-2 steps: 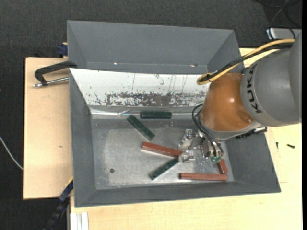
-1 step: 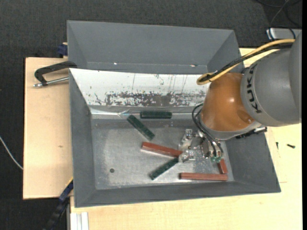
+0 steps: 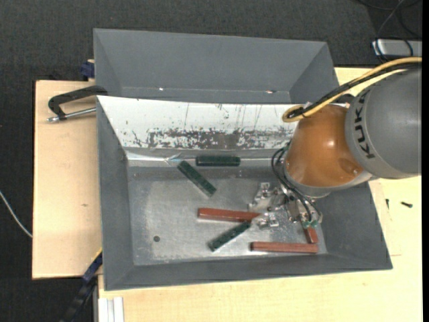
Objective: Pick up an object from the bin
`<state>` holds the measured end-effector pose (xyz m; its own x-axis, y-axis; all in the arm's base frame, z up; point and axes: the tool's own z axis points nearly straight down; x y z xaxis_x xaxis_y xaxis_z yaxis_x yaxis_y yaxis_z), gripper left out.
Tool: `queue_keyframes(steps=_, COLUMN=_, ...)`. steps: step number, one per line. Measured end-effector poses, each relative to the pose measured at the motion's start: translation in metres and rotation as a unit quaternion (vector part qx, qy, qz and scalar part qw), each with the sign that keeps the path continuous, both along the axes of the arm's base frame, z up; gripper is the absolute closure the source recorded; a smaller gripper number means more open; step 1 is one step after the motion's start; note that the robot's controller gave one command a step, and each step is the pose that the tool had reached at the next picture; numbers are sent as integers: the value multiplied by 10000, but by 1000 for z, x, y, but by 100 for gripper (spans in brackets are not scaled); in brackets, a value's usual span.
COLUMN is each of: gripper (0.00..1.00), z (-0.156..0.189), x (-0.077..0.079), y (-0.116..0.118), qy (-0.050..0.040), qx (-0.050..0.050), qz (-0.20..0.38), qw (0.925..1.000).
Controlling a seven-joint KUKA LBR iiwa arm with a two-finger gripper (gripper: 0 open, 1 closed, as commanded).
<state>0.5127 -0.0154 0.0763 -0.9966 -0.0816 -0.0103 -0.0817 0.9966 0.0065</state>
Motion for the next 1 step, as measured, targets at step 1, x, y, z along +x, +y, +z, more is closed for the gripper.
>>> queue_keyframes(steps=1, gripper=100, z=197, x=-18, y=15, qy=33, qx=-33, qz=177, qw=9998)
